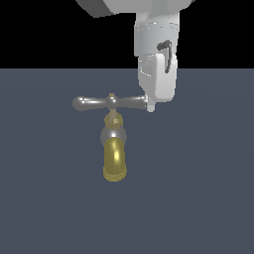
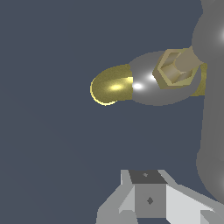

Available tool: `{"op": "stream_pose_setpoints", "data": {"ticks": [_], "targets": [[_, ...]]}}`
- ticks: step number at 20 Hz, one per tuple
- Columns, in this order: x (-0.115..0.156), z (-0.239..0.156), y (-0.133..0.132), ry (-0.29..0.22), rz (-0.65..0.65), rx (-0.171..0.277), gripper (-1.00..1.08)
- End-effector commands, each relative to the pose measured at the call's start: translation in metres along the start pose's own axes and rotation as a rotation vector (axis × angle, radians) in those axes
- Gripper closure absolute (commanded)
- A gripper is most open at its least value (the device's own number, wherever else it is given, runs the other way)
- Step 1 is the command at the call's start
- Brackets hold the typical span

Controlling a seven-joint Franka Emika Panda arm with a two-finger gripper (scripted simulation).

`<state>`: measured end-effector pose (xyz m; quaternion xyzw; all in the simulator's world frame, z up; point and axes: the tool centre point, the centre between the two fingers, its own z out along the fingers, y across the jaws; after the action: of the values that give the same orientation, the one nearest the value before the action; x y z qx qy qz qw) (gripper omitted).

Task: Turn on the faucet by rotating a designated handle.

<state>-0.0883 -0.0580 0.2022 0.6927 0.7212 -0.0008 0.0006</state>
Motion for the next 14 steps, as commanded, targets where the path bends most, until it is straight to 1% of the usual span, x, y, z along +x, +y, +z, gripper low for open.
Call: {"op": "stream_pose_setpoints", "data": {"ticks": [1, 10, 14], "targets": [[0.001, 0.003, 0.002, 0.001, -0.018, -0.001, 1.08], [0.002, 0.005, 0.003, 0.001, -0.030, 0.000, 1.08], [0.001, 0.005, 0.015, 0.001, -0.030, 0.000, 1.08]]}}
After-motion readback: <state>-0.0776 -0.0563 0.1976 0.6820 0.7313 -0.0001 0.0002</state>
